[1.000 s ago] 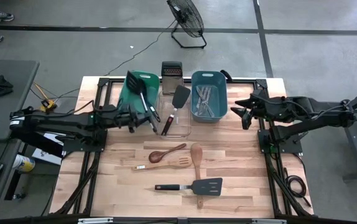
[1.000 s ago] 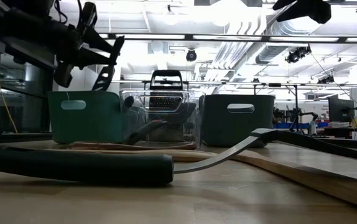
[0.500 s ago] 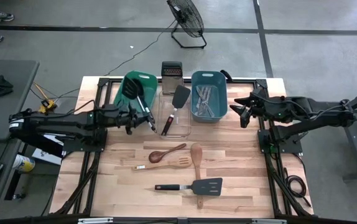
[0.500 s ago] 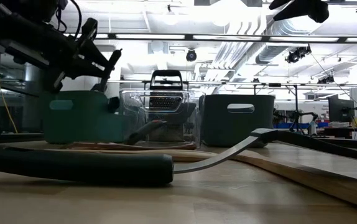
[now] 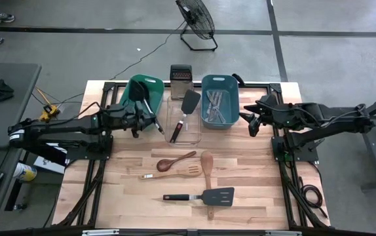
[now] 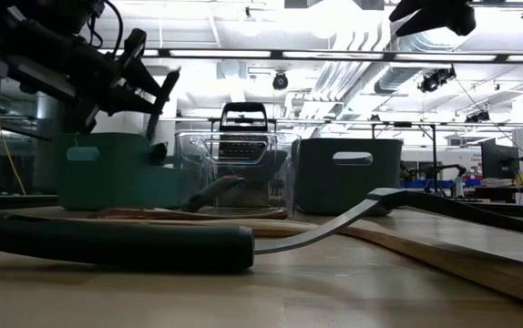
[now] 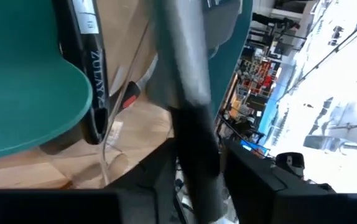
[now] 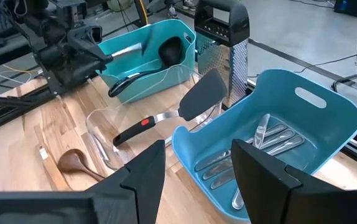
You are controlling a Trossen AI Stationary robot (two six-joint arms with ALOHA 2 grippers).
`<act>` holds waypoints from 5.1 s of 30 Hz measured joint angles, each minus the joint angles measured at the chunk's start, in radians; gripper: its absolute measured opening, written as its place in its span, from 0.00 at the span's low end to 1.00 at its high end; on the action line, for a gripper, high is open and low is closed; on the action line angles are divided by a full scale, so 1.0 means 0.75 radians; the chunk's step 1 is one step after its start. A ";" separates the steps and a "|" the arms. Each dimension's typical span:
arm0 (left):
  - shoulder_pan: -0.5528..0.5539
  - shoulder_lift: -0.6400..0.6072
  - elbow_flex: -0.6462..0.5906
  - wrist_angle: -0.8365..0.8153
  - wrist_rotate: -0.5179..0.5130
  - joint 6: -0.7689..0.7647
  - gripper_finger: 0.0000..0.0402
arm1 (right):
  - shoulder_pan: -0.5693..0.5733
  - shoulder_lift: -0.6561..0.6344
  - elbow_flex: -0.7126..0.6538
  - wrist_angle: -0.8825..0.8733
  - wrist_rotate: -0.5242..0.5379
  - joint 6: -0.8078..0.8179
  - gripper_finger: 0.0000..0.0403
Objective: Pick & Place Kitchen Items
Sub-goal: Put the left slotted spatula into the green bin, then put the slotted spatula into the transparent bin
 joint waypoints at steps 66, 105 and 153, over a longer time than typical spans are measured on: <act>-0.350 0.045 0.384 -0.238 0.453 1.711 0.39 | 0.000 0.001 0.000 -0.141 -0.187 0.347 0.44; -1.012 1.276 1.016 -0.272 0.094 2.034 0.39 | 0.440 0.002 0.000 -0.140 -0.360 0.368 0.44; -1.179 1.452 1.223 -0.698 -0.071 2.249 0.56 | 0.810 0.397 0.000 0.013 -0.233 1.006 0.44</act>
